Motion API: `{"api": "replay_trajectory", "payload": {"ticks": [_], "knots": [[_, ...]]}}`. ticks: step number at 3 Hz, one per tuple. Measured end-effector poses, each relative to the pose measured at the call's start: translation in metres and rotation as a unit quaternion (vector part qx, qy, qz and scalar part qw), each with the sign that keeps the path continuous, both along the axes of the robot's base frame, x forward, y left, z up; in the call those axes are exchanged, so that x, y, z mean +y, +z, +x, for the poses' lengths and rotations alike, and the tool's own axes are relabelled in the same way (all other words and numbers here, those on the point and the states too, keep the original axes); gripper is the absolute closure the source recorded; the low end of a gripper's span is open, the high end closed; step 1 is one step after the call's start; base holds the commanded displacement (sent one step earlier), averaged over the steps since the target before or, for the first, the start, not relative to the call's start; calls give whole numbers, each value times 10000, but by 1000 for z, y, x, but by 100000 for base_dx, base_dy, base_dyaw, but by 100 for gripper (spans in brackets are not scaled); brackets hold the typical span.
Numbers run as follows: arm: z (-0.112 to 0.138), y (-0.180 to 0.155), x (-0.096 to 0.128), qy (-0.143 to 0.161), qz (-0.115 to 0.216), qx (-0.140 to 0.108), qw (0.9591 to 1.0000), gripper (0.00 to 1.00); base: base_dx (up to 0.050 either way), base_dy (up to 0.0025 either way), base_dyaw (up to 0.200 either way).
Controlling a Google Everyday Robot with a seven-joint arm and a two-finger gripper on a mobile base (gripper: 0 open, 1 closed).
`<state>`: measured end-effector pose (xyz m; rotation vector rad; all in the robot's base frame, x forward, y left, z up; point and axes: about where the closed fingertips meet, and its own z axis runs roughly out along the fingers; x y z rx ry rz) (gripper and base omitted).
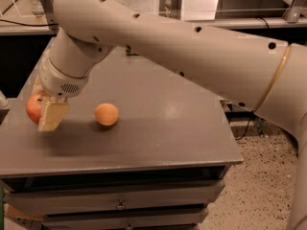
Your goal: Pick apple
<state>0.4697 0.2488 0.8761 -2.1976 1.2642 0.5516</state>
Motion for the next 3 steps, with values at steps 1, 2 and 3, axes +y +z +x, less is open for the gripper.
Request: {"api": "replay_trajectory", "payload": {"ticks": [1, 2, 3], "knots": [[37, 44, -4, -446, 456, -101, 9979, 100, 0, 0, 0], [65, 94, -8, -928, 1110, -94, 9894, 100, 0, 0, 0], [65, 94, -8, -928, 1110, -94, 9894, 100, 0, 0, 0]]}}
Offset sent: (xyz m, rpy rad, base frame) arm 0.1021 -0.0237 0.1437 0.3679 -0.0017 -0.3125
